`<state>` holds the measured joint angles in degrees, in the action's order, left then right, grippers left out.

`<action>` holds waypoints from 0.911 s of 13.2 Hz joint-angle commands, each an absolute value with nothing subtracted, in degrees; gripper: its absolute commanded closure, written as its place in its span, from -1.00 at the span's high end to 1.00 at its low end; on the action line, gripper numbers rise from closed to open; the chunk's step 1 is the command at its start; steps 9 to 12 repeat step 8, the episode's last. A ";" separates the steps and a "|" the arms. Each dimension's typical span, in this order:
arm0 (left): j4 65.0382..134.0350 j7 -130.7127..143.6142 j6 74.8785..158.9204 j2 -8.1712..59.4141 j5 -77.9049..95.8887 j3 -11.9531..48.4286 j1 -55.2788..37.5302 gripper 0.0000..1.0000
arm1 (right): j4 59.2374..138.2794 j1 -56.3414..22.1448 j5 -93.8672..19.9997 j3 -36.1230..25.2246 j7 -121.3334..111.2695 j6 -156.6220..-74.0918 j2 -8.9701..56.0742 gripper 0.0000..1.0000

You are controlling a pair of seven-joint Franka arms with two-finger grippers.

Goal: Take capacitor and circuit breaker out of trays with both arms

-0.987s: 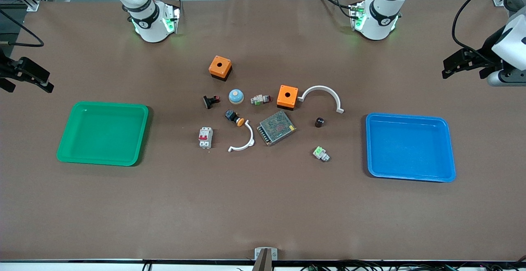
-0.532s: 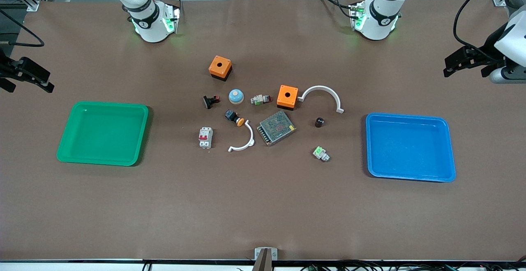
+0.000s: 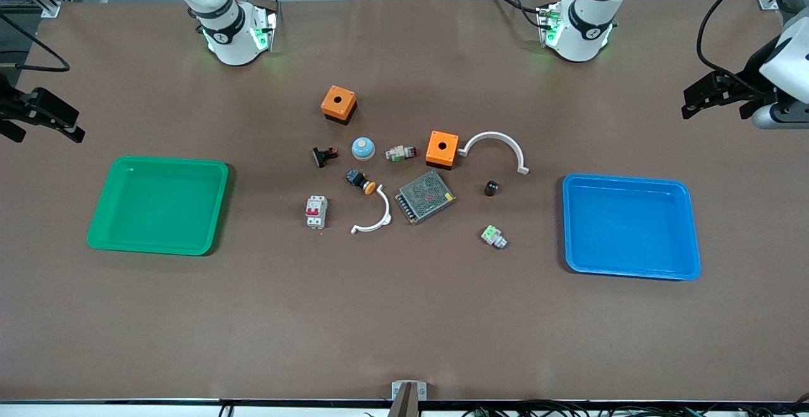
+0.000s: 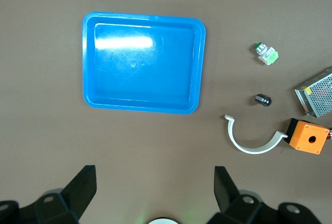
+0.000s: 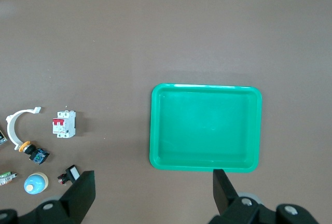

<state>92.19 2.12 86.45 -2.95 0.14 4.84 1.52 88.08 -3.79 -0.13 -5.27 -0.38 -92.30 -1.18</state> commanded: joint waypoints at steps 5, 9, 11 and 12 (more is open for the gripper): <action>91.15 1.41 87.01 -2.90 -0.09 5.27 1.76 1.00 | 87.10 -4.22 0.17 -5.27 -0.70 -91.58 -0.70 1.00; 90.79 1.58 85.87 -2.46 -0.18 5.45 1.76 1.00 | 87.19 -4.22 0.18 -5.27 -0.70 -91.58 -0.70 1.00; 90.79 1.58 85.87 -2.46 -0.18 5.45 1.76 1.00 | 87.19 -4.22 0.18 -5.27 -0.70 -91.58 -0.70 1.00; 90.79 1.58 85.87 -2.46 -0.18 5.45 1.76 1.00 | 87.19 -4.22 0.18 -5.27 -0.70 -91.58 -0.70 1.00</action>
